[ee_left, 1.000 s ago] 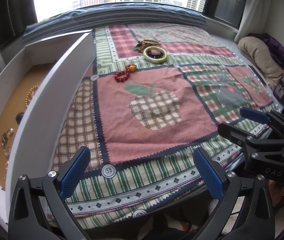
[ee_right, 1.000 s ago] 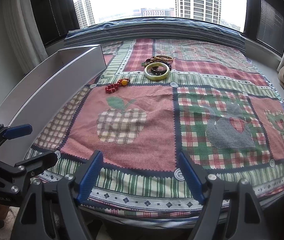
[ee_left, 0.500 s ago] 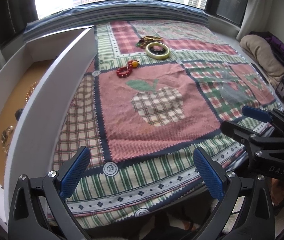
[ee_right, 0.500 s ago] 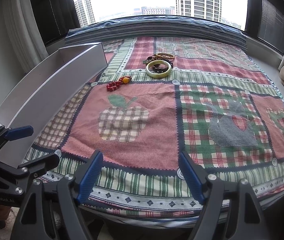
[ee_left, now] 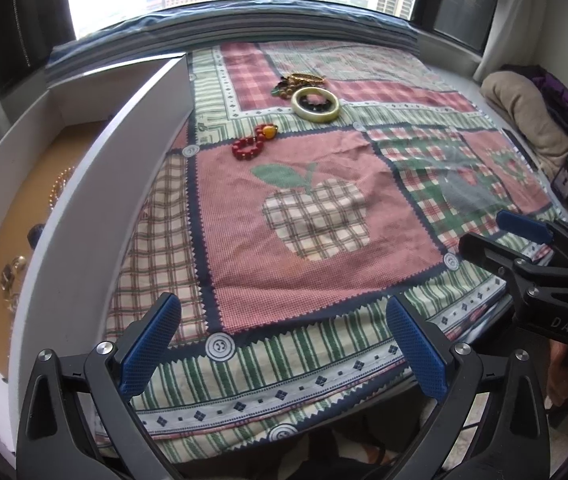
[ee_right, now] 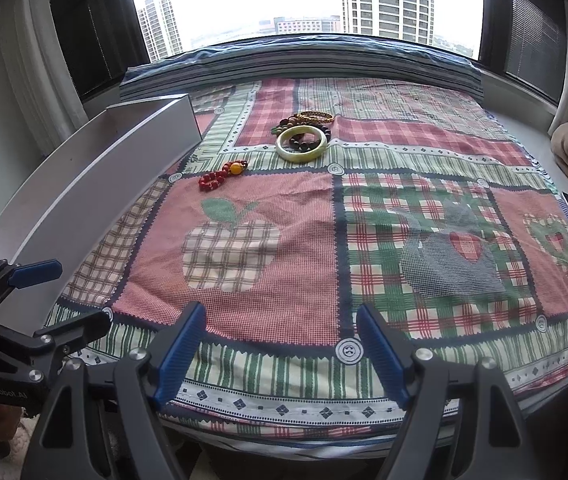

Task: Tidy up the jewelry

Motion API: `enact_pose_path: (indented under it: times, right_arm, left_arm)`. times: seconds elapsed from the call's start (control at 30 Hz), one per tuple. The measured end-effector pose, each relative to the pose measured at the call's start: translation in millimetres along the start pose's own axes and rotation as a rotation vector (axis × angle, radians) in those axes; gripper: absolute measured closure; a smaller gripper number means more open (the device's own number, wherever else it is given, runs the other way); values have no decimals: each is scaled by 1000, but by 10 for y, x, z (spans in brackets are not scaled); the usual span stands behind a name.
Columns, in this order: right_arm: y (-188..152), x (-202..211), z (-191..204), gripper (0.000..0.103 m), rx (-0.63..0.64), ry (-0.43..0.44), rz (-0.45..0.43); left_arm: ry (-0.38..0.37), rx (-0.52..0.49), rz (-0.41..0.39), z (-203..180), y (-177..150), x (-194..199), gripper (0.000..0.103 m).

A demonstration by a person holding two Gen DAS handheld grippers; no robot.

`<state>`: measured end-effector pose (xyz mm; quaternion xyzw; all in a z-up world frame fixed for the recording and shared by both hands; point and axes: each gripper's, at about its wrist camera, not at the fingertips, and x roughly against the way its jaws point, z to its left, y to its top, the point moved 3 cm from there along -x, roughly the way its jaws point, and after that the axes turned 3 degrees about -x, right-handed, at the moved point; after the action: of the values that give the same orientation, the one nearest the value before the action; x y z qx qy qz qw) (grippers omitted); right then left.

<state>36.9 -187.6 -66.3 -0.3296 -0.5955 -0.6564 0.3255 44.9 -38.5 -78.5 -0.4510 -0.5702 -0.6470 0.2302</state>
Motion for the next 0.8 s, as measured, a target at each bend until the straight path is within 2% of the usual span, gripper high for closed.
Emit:
enact_pose_path:
  times: [0.2,0.43,0.8]
  right_arm:
    - [12,19,-183,24,-39,-30,-7]
    - [-28,-21,-176,24,-40,-14,9]
    - [-41,-63,-222,24,-52,-8,17]
  left_arm:
    - [-2,2,-29,-16,132,31,1]
    - [-12,-7,13,-76,60,-58,1]
    - [-12,20,33,-48,53,-107,1]
